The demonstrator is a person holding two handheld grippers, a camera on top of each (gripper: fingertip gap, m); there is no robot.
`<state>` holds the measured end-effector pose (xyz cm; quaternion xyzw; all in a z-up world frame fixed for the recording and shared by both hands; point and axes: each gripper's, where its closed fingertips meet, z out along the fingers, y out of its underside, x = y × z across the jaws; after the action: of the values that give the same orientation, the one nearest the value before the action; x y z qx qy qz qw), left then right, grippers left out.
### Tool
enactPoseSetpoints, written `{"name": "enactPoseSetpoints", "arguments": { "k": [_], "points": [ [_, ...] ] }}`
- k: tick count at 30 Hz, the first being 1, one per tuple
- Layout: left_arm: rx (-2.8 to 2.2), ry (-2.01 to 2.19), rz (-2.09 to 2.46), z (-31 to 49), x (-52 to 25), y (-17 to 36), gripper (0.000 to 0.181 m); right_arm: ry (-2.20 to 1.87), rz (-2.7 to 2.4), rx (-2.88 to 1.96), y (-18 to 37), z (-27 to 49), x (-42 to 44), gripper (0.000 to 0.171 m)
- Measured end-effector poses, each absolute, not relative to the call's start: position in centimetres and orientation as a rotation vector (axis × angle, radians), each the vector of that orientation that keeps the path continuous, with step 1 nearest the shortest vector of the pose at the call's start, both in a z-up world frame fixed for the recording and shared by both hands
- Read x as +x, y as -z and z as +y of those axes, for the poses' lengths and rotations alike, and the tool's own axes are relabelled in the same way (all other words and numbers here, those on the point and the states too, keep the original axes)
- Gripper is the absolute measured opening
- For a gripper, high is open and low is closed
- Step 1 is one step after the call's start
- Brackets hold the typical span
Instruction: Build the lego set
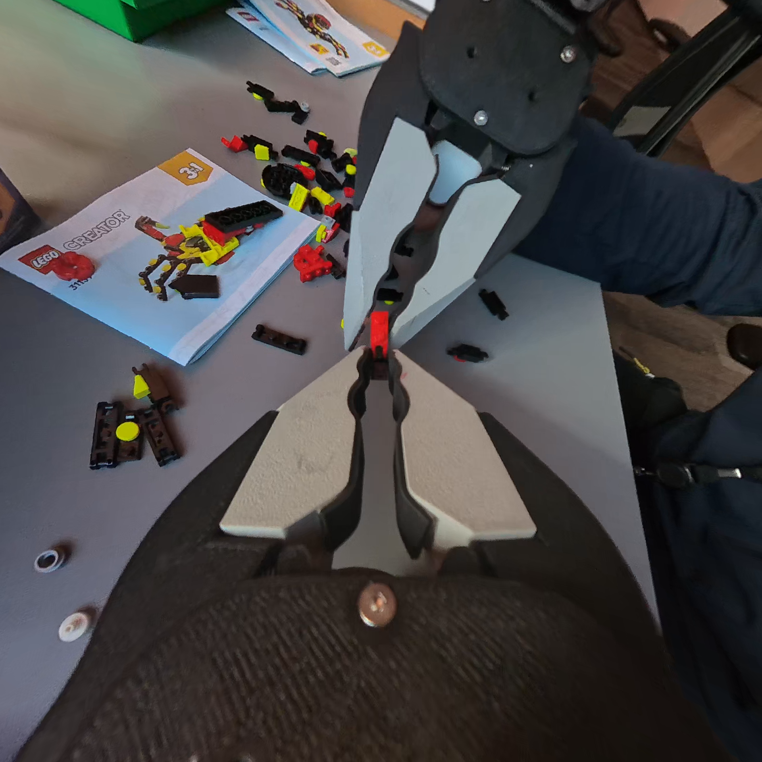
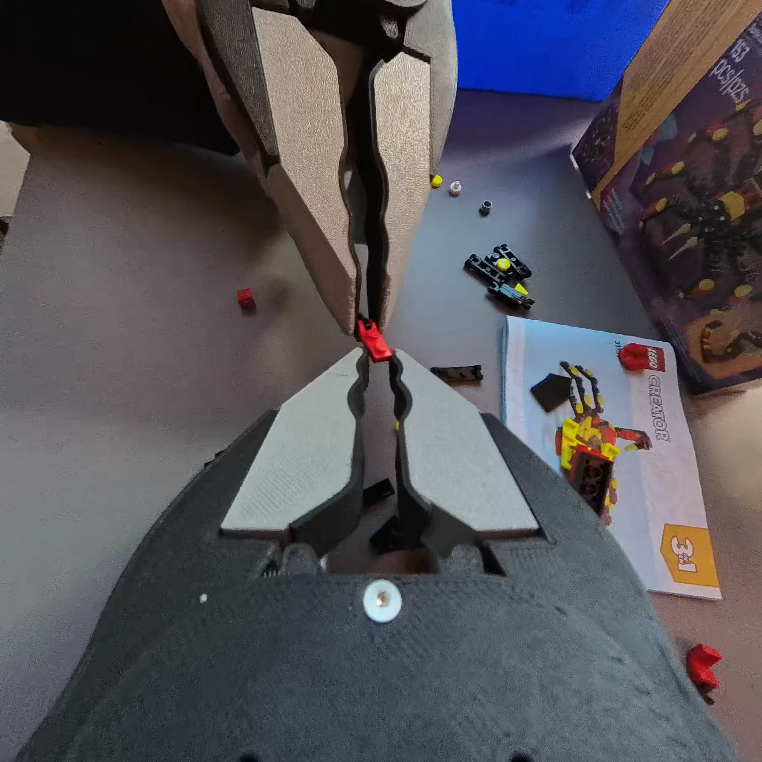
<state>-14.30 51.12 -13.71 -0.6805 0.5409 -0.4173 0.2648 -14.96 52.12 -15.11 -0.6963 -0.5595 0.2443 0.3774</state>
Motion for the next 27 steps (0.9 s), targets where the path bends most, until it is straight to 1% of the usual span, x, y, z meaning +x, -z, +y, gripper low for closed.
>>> {"name": "enactPoseSetpoints", "arguments": {
  "k": [1, 3, 4, 5, 7, 12, 15, 17, 21, 24, 26, 27],
  "points": [
    [-1.854, 1.138, 1.446, 51.3, -14.3, 13.8, 0.006, -0.620, -1.406, -1.774, 14.7, 52.4, -14.9, 0.006],
    [-1.906, 1.113, 1.461, 51.4, -14.6, 14.6, 0.022, -0.598, -1.357, -1.755, 13.9, 53.1, -14.6, 0.005],
    [-1.917, 1.072, 1.465, 51.7, -14.6, 14.9, 0.027, -0.607, -1.343, -1.742, 13.5, 53.1, -14.6, 0.005],
    [-1.904, 1.042, 1.477, 51.7, -14.5, 15.0, 0.025, -0.625, -1.338, -1.733, 13.2, 53.0, -14.6, 0.005],
    [-1.840, 1.023, 1.520, 51.2, -14.2, 14.6, 0.015, -0.618, -1.333, -1.725, 13.0, 53.1, -14.6, 0.005],
    [-1.820, 0.922, 1.486, 52.2, -14.4, 14.3, 0.017, -0.600, -1.341, -1.700, 13.0, 53.0, -15.0, 0.005],
    [-1.855, 0.908, 1.437, 53.1, -14.7, 14.3, 0.028, -0.594, -1.343, -1.699, 13.1, 53.0, -14.9, 0.005],
    [-1.838, 0.939, 1.429, 53.0, -14.7, 13.9, 0.025, -0.605, -1.339, -1.699, 13.1, 53.0, -15.0, 0.005],
    [-1.763, 0.966, 1.458, 52.4, -14.6, 13.1, 0.007, -0.616, -1.343, -1.697, 13.2, 52.9, -15.2, 0.005],
    [-1.759, 0.973, 1.467, 52.2, -14.4, 13.2, 0.007, -0.632, -1.351, -1.701, 13.4, 52.7, -15.3, 0.005],
    [-1.783, 1.002, 1.457, 52.1, -14.3, 13.3, 0.015, -0.638, -1.364, -1.709, 13.7, 52.5, -15.4, 0.005],
    [-1.785, 1.016, 1.461, 52.0, -14.3, 13.3, 0.012, -0.628, -1.368, -1.712, 13.8, 52.6, -15.4, 0.005]
  ]
}}
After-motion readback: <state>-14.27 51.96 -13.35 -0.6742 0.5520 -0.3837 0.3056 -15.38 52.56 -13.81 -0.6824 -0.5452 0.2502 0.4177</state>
